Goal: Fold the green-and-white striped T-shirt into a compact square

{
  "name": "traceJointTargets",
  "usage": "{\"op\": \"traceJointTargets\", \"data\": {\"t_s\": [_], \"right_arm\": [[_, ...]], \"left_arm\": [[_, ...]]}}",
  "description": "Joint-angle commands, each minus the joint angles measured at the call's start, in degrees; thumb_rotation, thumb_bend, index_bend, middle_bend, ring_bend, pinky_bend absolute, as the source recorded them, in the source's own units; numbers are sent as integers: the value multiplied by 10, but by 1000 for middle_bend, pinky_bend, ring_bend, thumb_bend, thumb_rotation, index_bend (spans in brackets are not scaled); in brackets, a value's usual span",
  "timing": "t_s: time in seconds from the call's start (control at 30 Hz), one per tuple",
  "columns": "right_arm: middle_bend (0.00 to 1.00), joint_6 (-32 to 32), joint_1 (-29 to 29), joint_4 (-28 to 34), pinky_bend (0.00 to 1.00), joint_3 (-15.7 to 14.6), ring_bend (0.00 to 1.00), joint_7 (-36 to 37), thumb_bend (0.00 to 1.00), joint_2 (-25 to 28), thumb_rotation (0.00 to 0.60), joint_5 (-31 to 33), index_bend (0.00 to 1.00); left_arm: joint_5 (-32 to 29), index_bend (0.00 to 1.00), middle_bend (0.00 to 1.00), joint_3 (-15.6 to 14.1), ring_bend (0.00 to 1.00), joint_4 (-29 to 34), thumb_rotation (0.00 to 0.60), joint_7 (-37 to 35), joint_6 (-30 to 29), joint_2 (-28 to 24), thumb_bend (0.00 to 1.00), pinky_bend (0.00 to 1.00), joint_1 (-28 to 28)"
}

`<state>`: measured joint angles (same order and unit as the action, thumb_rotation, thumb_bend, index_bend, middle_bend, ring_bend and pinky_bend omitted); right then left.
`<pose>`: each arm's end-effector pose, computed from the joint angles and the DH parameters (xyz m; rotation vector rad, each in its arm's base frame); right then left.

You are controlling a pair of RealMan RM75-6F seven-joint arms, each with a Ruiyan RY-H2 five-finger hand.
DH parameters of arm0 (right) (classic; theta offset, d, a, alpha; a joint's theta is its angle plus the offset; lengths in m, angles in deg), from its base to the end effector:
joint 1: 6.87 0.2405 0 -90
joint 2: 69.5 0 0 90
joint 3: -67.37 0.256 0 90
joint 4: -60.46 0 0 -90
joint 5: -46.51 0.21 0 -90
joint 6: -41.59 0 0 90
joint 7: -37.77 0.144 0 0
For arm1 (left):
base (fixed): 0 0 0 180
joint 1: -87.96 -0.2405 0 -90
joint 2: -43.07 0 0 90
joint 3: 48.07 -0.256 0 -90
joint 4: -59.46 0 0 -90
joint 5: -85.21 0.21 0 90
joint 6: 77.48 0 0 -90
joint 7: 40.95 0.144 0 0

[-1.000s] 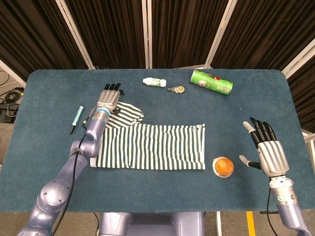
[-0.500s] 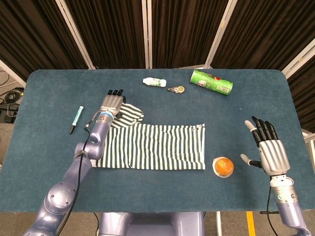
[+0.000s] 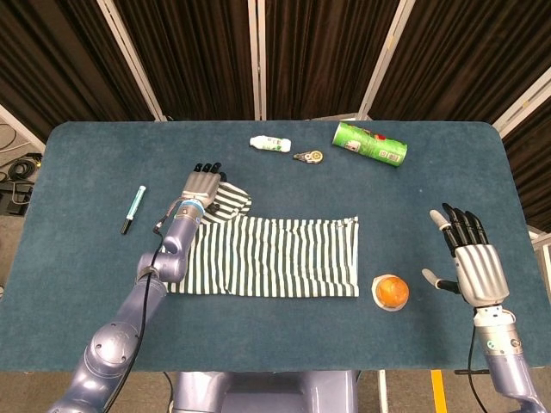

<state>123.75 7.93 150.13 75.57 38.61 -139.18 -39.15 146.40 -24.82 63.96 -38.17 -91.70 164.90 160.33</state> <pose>-0.2682 -0.2504 0.1395 1.4299 -0.8258 1.1155 -0.1253 0.5018 -0.0768 -1.7505 -1.0383 -0.5463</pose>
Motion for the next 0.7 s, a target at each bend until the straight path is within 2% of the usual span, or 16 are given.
{"op": "traceJointTargets", "data": {"t_s": [0.03,0.13,0.3,0.43,0.63,0.7], "right_arm": [[5,0,0,0,0,0,0,0,34,0,600,0,141],[5,1,0,2,0,0,0,0,33,1,600,-1,141],[6,3,-1,3,0,0,0,1,34,2,600,-3,141],[6,4,-1,5,0,0,0,1,33,2,600,-4,141],[6,7,-2,7,0,0,0,0,33,3,600,-6,141],[6,7,-2,7,0,0,0,0,33,3,600,-6,141]], "left_arm": [[0,242,0,0,0,-1,600,2,4,1,364,0,1],[-3,288,0,2,0,-5,600,7,20,2,382,0,3],[-6,484,0,5,0,-8,600,14,34,2,403,0,6],[-9,553,0,8,0,-7,600,17,36,-1,414,0,7],[-13,713,0,12,0,-1,600,16,41,-5,446,0,9],[-13,726,0,12,0,1,600,16,41,-6,446,0,9]]}}
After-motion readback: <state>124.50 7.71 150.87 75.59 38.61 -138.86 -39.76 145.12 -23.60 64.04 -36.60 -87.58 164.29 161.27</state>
